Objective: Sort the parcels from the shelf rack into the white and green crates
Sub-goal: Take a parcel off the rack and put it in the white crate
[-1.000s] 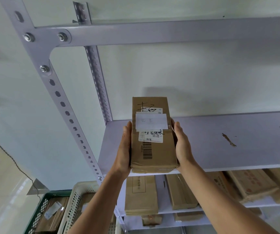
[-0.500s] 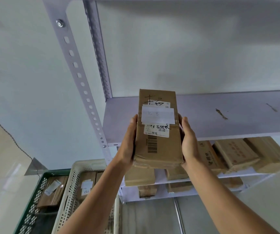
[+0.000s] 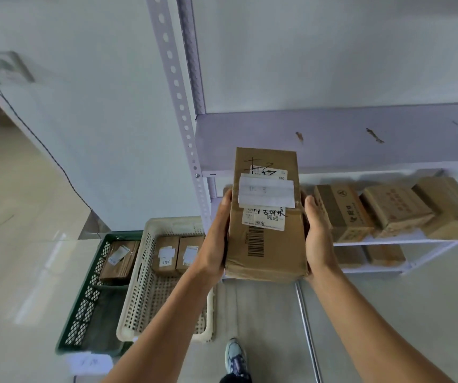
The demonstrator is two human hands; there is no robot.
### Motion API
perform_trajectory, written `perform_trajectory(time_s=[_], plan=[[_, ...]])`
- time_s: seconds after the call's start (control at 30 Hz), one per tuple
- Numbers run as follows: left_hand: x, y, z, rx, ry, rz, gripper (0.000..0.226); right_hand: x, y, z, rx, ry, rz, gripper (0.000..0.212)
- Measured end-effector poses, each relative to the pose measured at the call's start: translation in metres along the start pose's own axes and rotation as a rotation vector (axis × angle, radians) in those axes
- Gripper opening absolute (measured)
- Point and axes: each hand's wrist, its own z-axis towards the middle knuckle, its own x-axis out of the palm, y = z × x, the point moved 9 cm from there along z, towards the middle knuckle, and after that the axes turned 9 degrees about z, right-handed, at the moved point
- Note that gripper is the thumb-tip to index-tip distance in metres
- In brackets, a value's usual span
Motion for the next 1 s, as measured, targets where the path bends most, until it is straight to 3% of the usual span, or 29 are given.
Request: perform_trajectory(time_s=[0.17,0.57,0.8,1.0], plan=[[-0.034,0.032,-0.048,-0.077,-0.098,-0.029,0.06,0.021,-0.034,-0.04,0.056,0.061,-0.013,0.069],[-0.185,0.096,-0.114,-0.198,-0.267,-0.088,0.059,0.118,-0.167,-0.074,0.2,0.104,-0.116,0.057],[-0.317,0.169,-0.094,-0.404,-0.222,-0.086,0.065,0.191,-0.3,-0.055,0.406,0.011,-0.075,0.043],[-0.414,0.24,-0.067,-0.578,-0.203,0.028,0.06,0.222,-0.427,-0.03,0.586,-0.057,-0.032,0.055]])
